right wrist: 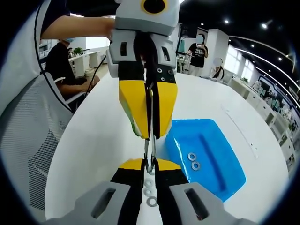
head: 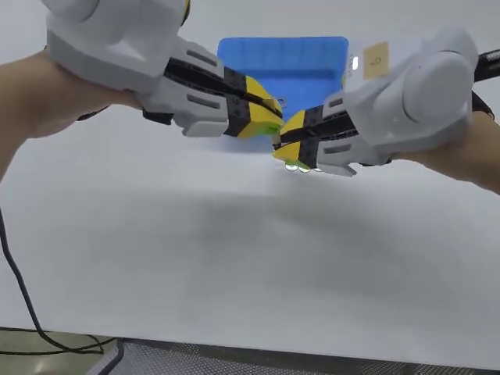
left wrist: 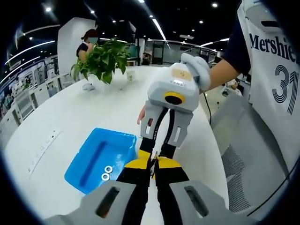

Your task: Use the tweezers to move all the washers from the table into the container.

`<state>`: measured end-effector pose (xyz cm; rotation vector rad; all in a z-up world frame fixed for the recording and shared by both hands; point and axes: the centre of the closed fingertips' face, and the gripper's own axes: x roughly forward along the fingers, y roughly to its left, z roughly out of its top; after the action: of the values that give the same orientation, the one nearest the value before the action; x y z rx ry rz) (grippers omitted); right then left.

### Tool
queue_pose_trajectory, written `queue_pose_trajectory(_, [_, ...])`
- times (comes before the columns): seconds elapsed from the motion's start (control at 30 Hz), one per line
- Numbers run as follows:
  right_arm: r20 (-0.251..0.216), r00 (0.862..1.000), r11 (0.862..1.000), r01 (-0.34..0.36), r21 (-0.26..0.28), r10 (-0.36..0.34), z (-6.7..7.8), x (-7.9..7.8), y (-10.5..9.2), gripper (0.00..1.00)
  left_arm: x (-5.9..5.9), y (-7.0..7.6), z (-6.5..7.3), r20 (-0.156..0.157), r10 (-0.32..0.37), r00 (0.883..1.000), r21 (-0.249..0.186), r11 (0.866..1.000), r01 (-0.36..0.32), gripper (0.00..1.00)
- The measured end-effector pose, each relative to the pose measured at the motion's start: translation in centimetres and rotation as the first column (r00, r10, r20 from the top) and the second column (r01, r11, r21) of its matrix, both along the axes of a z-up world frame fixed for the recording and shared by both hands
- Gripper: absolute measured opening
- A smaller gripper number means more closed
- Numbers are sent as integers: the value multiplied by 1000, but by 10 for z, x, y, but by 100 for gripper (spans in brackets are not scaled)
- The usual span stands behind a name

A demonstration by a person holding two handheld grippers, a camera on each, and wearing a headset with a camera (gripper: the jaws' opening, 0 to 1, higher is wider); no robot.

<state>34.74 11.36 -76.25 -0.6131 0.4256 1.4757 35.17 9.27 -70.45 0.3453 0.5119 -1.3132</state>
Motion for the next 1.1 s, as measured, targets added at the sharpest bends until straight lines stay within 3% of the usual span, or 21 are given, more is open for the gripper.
queue_pose_trajectory(0.13, [9,1000,1000,-8,8,8,9,-2,1,9,-1,2,6,7,4,1000,-8,1000,-4,7])
queue_pose_trajectory(0.23, [24,1000,1000,-6,14,5,18,0,1,9,-1,0,20,19,5,1000,-13,1000,-5,7])
queue_pose_trajectory(0.4, [57,998,999,6,32,-8,33,6,-1,9,1,-2,35,56,-5,998,-9,1000,6,7])
queue_pose_trajectory(0.57, [87,996,999,13,34,-16,42,13,-3,9,7,-3,40,82,-14,997,-13,1000,15,7])
queue_pose_trajectory(0.87, [121,991,997,56,52,-62,48,50,-8,9,41,-12,47,116,-23,993,-25,999,26,7])
queue_pose_trajectory(1.1, [114,988,994,95,49,-100,30,84,-12,9,71,-19,30,125,-17,992,-18,1000,20,7])
